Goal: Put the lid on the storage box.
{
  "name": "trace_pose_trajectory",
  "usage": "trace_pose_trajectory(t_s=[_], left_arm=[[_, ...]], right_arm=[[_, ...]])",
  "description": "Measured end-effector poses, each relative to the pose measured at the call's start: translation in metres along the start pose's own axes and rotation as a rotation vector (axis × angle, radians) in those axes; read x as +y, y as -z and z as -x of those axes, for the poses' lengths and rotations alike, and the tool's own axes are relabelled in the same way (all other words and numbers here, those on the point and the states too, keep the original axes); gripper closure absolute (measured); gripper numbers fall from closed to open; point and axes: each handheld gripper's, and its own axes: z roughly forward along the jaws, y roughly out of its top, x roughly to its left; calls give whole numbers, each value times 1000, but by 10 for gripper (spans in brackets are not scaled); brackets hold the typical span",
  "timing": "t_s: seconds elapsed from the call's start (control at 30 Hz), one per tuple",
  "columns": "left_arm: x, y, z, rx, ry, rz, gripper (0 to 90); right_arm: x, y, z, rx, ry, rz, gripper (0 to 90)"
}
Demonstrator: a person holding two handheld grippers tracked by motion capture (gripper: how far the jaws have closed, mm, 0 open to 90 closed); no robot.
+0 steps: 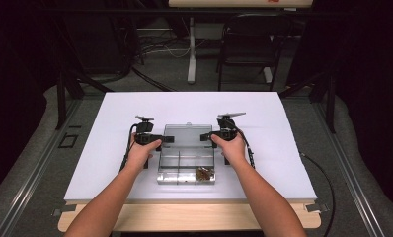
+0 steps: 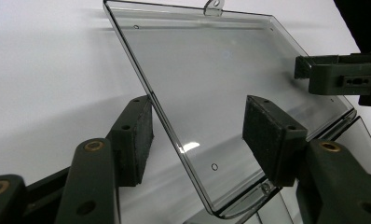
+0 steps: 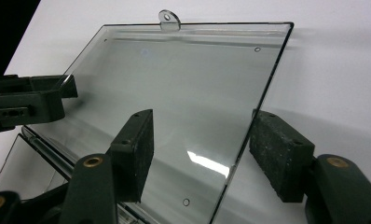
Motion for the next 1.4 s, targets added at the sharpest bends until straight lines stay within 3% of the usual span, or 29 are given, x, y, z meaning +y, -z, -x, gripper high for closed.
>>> trace_pose_trajectory(t_s=[1.4], left_arm=[[3,14,6,2,-33,64,527]], right_arm=[[2,13,-10,10,37,59,424]])
